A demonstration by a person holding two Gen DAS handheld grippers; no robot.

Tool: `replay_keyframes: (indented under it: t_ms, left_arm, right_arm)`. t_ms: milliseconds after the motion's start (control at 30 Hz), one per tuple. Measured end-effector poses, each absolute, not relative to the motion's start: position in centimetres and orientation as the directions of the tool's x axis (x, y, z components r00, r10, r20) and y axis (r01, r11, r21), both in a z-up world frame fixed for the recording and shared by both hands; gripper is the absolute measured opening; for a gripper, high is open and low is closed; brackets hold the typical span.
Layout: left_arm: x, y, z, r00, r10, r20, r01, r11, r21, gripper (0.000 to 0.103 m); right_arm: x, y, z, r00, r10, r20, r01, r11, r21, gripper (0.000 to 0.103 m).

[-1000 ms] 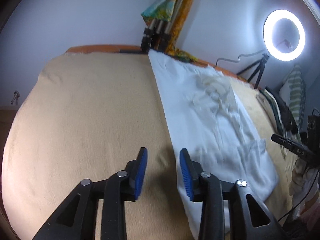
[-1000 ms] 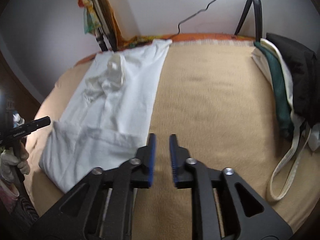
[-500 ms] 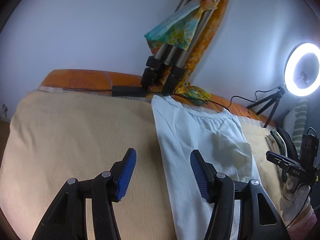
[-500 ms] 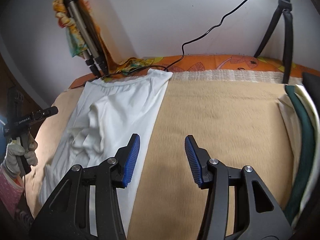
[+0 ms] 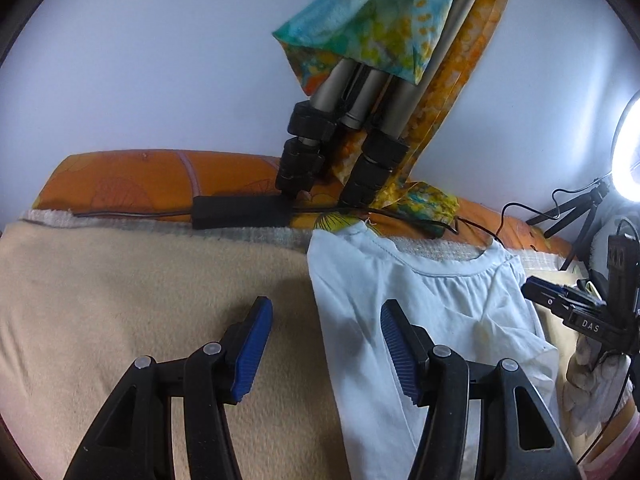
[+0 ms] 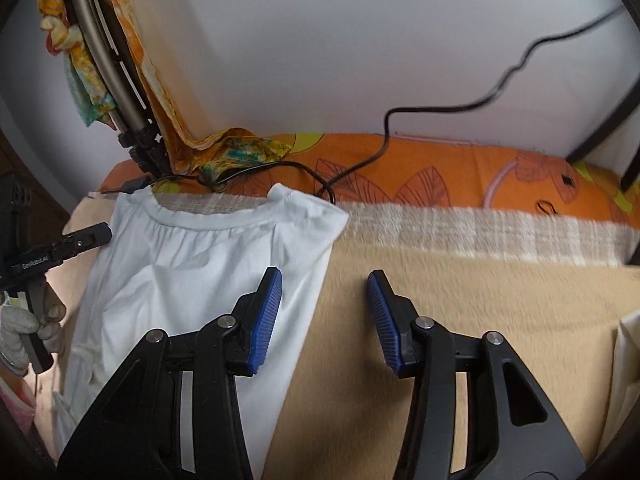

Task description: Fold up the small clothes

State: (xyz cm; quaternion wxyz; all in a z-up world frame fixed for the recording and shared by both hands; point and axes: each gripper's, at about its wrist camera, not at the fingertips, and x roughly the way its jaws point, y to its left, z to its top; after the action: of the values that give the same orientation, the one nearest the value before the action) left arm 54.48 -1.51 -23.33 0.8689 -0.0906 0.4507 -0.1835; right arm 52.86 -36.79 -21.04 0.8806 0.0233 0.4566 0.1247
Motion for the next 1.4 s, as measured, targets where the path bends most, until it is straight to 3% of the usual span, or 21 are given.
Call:
replay_keyframes:
  t_ms: [300, 333, 400, 467, 567, 967, 1400]
  left_arm:
    - [56.6, -4.4, -23.6, 0.525, -0.357, -0.773, 0.288, 0.929, -0.233, 0.057]
    - [56.8, -4.5, -23.6, 0.527, -0.361, -0.77, 0.292, 0.927, -0.235, 0.051]
    - [57.1, -4.5, -23.7, 0.523, -0.376, -0.765, 0.297, 0.922, -0.25, 0.036]
    - [57.2, -4.9, -23.8, 0.523, -0.402, -0.752, 0.321, 0.91, -0.264, 0.02]
    - [56.8, -5.7, -23.8, 0.532, -0.399, -0.747, 0.344, 0.908, -0.241, 0.007]
    - [52.0, -4.9, -18.2, 0.581, -0.463, -0.669, 0.383, 0.881, -0.277, 0.005]
    - [39.3, -2.6, -13.6, 0.604, -0.49, -0.628, 0.445, 0.862, -0.245, 0.005]
  right_arm:
    - [54.8, -35.1, -21.8, 0.542, 0.232, -0.808, -0.229, 0.966, 0.123, 0.041]
    - [54.8, -35.1, -21.8, 0.542, 0.242, -0.805, -0.229, 0.964, 0.136, 0.04]
    - [55.2, -35.1, -21.8, 0.533, 0.273, -0.801, -0.232, 0.957, 0.172, 0.018]
    - [55.3, -35.0, -21.8, 0.529, 0.301, -0.794, -0.233, 0.951, 0.205, 0.01]
    - [55.0, -34.7, -21.5, 0.536, 0.297, -0.79, -0.228, 0.952, 0.203, 0.007]
    - [49.6, -34.4, -14.5, 0.599, 0.318, -0.734, -0.264, 0.945, 0.194, 0.006]
    - [37.5, -33.0, -8.8, 0.621, 0.306, -0.721, -0.293, 0.944, 0.149, 0.005]
